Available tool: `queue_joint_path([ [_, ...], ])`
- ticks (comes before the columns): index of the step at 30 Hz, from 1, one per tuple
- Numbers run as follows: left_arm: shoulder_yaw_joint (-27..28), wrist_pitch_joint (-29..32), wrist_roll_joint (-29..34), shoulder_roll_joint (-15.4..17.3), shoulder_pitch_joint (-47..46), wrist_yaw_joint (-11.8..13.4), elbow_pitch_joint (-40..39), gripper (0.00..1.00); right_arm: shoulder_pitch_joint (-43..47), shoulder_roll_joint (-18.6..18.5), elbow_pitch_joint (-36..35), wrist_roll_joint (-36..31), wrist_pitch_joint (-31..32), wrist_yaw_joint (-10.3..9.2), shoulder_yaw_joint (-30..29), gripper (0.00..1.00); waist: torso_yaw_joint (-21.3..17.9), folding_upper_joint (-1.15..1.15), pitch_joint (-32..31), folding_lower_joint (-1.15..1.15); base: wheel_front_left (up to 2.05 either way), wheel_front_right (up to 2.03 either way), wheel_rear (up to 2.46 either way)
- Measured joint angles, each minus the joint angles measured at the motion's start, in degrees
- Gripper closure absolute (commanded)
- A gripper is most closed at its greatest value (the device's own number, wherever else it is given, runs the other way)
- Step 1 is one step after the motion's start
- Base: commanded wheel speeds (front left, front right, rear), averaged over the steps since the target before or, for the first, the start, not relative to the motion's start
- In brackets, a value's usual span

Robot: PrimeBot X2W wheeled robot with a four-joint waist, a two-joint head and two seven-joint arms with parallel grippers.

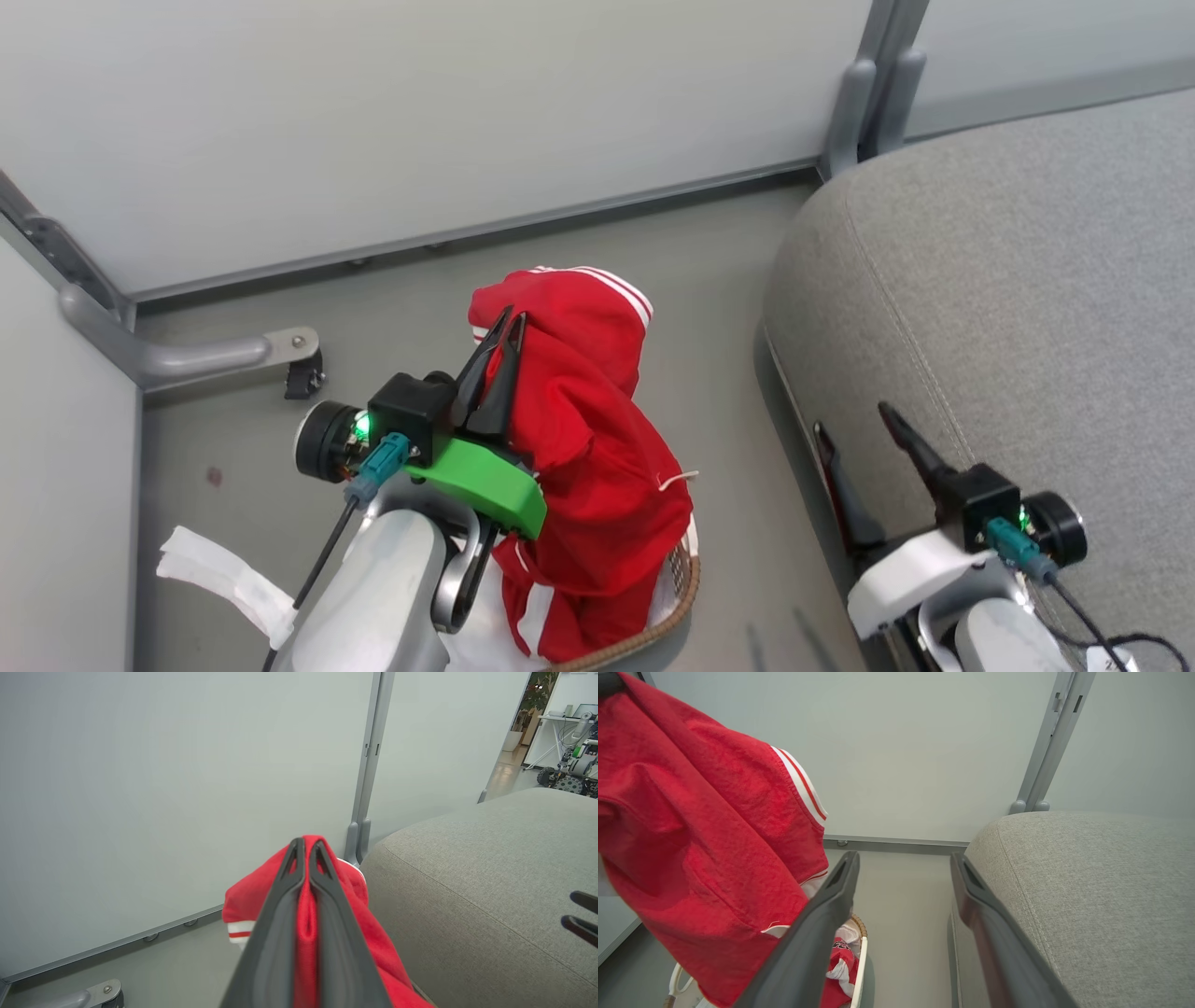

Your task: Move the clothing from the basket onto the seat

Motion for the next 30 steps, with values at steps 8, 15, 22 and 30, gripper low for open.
queue_joint_path([
  [8, -3.1, 0.0, -1.7, 0.0, 0.5, 0.4, -3.4, 1.0, 2.0, -1.4, 3.1, 0.0, 0.0, 0.0, 6.4, 0.0, 2.4, 0.0, -3.1, 0.0, 0.0, 0.0, 0.0],
  [15, -5.9, 0.0, -3.0, 0.0, 0.1, 0.3, -3.2, 1.0, -3.9, -4.8, 5.8, 1.5, 0.0, 0.01, 21.0, 0.0, 5.2, 0.0, -3.7, 0.0, 0.0, 0.0, 0.0],
  [22, -8.2, 0.0, -3.9, 0.0, -0.7, 0.9, -3.2, 1.0, -13.2, -4.4, 11.9, 2.5, 0.0, 0.01, 30.0, 0.0, 7.9, 0.0, -3.5, 0.0, 0.0, 0.0, 0.0],
  [30, -11.7, 0.0, -5.0, 0.0, -2.1, 1.2, -3.6, 1.0, -19.7, -2.4, 21.2, 2.4, 0.0, 0.01, 33.0, 0.0, 10.6, 0.0, -2.8, 0.0, 0.0, 0.0, 0.0],
])
